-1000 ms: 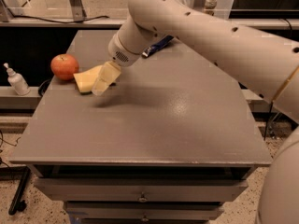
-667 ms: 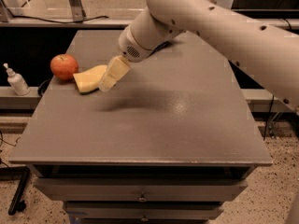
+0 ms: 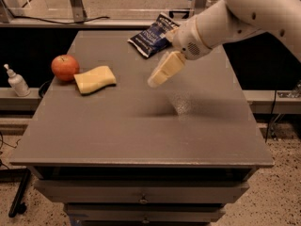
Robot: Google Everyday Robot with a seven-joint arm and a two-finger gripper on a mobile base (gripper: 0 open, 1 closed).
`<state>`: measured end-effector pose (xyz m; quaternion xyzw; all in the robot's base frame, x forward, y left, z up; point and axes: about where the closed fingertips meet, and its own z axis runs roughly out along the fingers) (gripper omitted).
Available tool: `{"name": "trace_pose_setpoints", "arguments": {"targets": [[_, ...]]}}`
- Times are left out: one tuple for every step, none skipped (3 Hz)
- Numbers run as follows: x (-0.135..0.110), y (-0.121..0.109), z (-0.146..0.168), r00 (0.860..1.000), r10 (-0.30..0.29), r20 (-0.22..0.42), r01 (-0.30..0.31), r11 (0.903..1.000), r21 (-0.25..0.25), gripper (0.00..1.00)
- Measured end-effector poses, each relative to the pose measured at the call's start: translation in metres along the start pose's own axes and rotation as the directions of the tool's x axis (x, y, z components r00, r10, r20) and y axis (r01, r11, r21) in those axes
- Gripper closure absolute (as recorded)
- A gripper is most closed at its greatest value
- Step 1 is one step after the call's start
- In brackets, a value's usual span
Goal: Move sponge near apple
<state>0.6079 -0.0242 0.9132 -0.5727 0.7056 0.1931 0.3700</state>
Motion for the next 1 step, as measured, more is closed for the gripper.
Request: {"name": "trace_pose_setpoints", "arguments": {"targets": [[0.0016, 0.0001, -0.0029, 1.0, -0.004, 0.0, 0.004, 1.0, 0.003, 0.0]]}}
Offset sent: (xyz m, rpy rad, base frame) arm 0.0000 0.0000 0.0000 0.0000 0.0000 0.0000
